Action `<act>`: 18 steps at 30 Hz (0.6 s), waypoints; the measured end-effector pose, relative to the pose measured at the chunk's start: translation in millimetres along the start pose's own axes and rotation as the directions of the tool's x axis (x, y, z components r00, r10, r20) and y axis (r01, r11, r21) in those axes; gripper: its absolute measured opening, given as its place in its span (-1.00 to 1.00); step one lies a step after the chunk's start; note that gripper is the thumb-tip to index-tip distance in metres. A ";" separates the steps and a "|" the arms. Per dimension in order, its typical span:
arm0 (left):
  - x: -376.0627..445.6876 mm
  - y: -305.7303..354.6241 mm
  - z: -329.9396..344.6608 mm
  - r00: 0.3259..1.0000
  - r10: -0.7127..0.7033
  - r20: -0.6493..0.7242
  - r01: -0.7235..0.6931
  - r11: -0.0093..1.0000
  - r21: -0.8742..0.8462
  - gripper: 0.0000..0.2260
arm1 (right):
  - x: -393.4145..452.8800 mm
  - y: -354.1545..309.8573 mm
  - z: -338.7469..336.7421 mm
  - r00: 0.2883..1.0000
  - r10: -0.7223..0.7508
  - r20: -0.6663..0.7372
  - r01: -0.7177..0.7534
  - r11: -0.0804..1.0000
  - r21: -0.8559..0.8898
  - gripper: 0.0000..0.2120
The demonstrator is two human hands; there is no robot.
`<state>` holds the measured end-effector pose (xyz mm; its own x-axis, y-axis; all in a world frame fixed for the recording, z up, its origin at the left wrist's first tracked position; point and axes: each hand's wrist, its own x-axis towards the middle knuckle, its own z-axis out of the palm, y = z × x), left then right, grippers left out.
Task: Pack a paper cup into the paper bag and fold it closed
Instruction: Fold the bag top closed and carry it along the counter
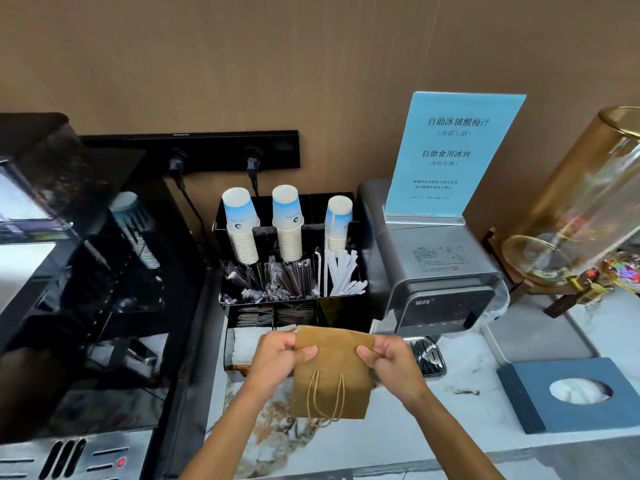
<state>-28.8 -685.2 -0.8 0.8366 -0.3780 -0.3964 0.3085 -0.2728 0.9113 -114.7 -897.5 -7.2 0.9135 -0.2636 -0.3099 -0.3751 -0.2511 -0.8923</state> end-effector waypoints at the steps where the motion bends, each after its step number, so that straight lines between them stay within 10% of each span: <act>1: -0.2 5.7 -4.0 1.000 0.019 0.009 -0.019 1.000 -0.011 -0.88 | -0.2 -8.6 -1.6 1.000 -0.003 -0.009 0.003 0.999 0.033 -0.77; 18: -9.6 39.3 2.8 0.957 0.253 0.140 -0.252 0.967 -0.021 -0.79 | -35.9 -77.6 6.0 0.949 -0.030 -0.313 0.141 0.931 0.338 -0.75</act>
<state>-26.0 -694.8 38.5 0.8155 -0.5548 -0.1648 0.0967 -0.1502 0.9839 -117.4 -863.0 71.2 0.8292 -0.5343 -0.1642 -0.1670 0.0435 -0.9850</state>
